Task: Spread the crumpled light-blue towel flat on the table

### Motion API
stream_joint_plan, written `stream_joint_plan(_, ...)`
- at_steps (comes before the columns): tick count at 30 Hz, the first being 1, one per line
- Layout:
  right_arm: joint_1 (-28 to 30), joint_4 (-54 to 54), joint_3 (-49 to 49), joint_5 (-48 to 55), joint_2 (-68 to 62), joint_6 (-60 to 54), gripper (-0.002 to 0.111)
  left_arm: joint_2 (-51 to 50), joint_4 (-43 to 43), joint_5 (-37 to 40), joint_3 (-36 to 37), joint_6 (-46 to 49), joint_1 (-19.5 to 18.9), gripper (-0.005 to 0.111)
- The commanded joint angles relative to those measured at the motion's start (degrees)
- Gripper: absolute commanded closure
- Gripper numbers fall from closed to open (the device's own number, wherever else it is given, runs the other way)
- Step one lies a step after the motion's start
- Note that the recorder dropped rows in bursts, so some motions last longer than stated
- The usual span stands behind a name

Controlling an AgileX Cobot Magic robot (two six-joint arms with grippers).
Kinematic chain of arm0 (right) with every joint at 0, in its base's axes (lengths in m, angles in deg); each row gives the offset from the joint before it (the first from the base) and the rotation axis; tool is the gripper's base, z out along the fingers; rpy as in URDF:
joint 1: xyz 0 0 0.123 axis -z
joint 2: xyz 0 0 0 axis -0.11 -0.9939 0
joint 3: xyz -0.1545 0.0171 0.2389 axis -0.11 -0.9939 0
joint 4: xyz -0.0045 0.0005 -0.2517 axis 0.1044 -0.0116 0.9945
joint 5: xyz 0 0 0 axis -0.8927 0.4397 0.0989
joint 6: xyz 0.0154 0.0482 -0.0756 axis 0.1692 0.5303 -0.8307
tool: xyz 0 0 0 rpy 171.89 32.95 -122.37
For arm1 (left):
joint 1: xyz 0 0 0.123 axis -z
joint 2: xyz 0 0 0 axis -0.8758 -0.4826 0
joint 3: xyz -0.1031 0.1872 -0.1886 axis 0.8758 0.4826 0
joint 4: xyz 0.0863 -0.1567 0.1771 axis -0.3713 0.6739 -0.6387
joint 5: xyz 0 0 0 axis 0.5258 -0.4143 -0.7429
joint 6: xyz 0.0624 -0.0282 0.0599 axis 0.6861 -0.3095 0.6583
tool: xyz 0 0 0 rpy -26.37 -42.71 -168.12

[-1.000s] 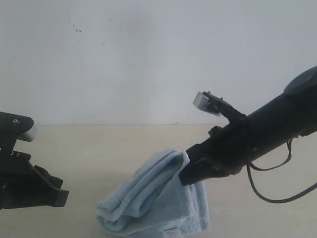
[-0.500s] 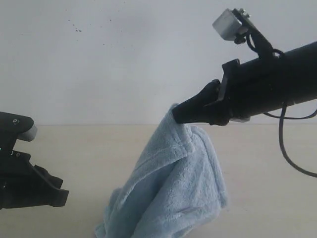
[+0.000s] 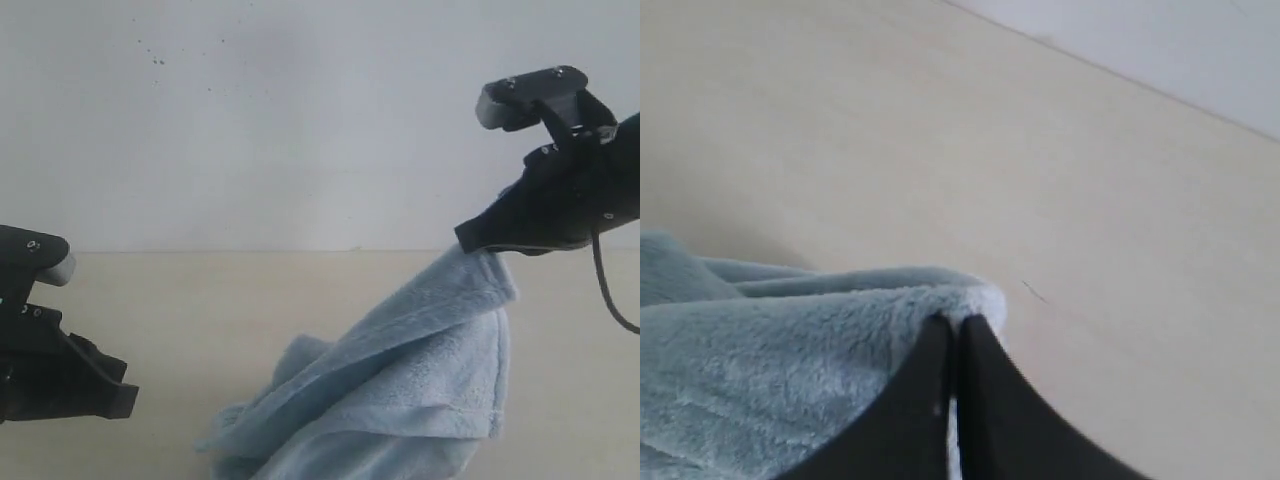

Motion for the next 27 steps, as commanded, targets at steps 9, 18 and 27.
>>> stream_joint_plan(9, 4.6, 20.5, 0.2, 3.3, -9.4, 19.2, 0.108, 0.3, 1.8, 0.5, -0.4, 0.3, 0.5, 0.103)
stream_joint_plan(18, 4.6, 14.4, 0.2, 4.1, -11.3, 17.4, 0.056, 0.3, 3.8, 1.4, -1.4, 0.3, 0.5, 0.103)
stream_joint_plan(27, -4.5, 8.3, 3.2, 7.2, -6.1, 7.6, 0.050, 0.1, 6.5, 6.7, -4.8, 1.2, 0.5, 0.103)
